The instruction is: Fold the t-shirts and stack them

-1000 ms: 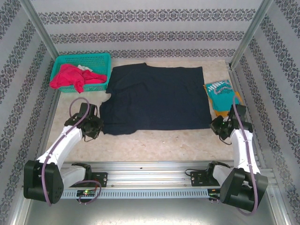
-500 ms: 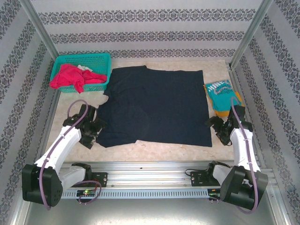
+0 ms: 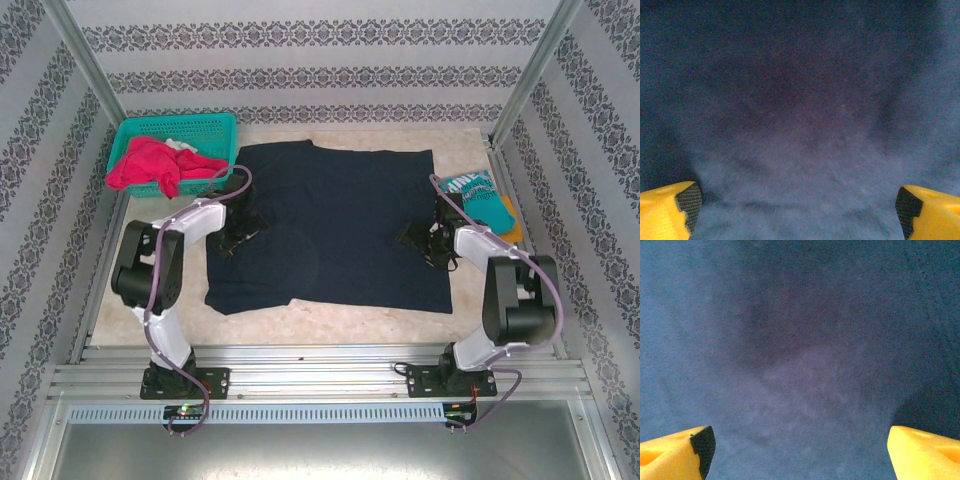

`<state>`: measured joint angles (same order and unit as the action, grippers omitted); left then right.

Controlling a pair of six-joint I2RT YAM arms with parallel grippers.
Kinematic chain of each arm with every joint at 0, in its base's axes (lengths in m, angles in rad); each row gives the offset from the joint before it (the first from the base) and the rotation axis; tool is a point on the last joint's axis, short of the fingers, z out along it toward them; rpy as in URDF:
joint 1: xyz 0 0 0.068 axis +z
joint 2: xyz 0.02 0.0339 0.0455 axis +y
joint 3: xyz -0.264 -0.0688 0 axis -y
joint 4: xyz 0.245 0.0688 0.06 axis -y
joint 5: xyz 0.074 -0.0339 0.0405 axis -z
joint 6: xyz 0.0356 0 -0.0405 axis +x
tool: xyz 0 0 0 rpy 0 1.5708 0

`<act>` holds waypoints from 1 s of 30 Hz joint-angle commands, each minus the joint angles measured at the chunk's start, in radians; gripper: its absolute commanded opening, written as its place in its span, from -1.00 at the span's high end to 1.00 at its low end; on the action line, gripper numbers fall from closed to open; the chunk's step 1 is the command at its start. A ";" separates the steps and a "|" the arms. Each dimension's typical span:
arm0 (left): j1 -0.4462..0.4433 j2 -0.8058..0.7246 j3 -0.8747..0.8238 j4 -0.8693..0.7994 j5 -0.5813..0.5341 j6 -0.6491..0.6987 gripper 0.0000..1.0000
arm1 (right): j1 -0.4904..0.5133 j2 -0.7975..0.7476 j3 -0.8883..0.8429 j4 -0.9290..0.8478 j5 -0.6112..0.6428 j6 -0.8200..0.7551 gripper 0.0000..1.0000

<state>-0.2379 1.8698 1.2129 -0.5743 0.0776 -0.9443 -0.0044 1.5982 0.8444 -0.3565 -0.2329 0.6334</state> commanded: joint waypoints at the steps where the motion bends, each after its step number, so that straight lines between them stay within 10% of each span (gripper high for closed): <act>1: -0.034 0.039 0.025 0.040 0.032 0.025 -1.00 | -0.011 0.068 0.043 0.069 0.005 0.048 -0.77; 17: -0.124 -0.044 -0.019 0.032 0.008 -0.090 -1.00 | -0.106 0.096 0.188 -0.020 -0.066 -0.041 -0.77; 30: -0.258 -0.619 -0.301 -0.252 -0.158 -0.460 -0.92 | -0.105 -0.277 0.015 -0.118 -0.102 -0.054 -0.78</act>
<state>-0.4637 1.3235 0.9817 -0.6804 -0.0135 -1.2400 -0.1028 1.3502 0.9024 -0.4107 -0.3134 0.5911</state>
